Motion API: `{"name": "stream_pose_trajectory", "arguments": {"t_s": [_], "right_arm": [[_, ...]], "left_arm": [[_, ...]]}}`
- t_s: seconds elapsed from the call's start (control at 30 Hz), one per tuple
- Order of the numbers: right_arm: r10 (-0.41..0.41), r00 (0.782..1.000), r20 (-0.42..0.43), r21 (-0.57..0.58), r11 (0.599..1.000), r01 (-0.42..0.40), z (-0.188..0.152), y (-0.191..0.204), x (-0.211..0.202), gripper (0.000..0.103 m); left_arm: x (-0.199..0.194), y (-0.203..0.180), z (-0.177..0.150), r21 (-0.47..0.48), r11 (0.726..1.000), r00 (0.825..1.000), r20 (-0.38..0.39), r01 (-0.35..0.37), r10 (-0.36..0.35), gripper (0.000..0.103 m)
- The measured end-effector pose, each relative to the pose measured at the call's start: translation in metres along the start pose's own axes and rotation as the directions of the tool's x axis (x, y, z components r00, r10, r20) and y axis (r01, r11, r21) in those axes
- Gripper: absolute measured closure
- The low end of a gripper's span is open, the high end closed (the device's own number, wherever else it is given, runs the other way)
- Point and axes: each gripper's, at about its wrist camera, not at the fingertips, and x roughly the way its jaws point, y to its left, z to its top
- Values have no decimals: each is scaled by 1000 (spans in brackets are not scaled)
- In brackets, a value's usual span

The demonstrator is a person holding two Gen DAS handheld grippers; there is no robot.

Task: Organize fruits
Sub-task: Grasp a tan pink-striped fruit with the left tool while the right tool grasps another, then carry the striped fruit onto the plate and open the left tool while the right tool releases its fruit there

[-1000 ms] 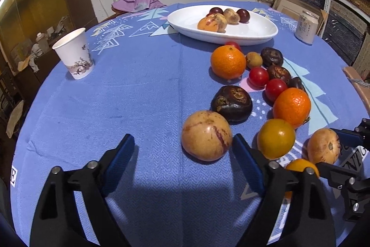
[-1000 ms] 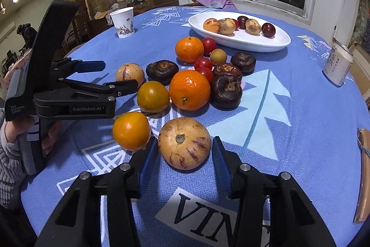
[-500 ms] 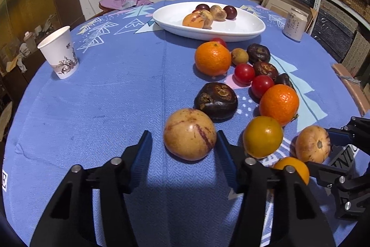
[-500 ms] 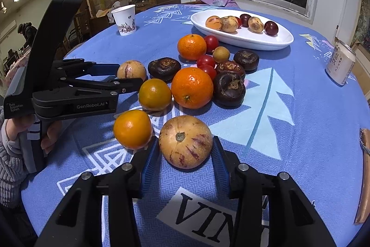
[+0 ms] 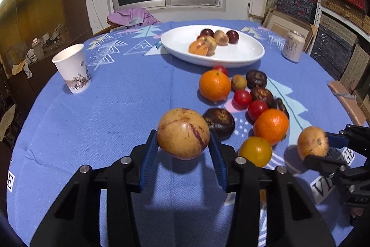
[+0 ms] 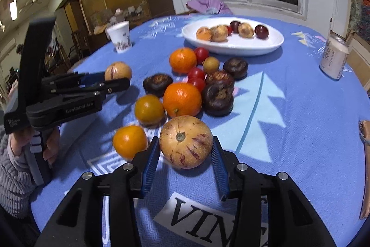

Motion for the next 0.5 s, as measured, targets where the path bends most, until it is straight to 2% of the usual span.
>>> {"name": "stream_pose_trajectory", "arguments": {"t_s": [0.1,0.27,0.4,0.5], "right_arm": [[8,999,42,46,999,-10,23,-14,-15,58],[-47,988,148,77,996,36,88,-30,-36,58],[-126,976,176,112,988,107,128,-45,-12,58],[-125,982,140,181,978,99,142,-66,24,58]], "left_arm": [[-2,0,23,4,1000,1000,19,-17,17,59],[1,-5,82,-16,1000,998,67,-10,11,59],[18,-15,116,-16,1000,996,86,-15,16,59],[44,-20,131,-22,1000,998,63,-15,16,59]]}}
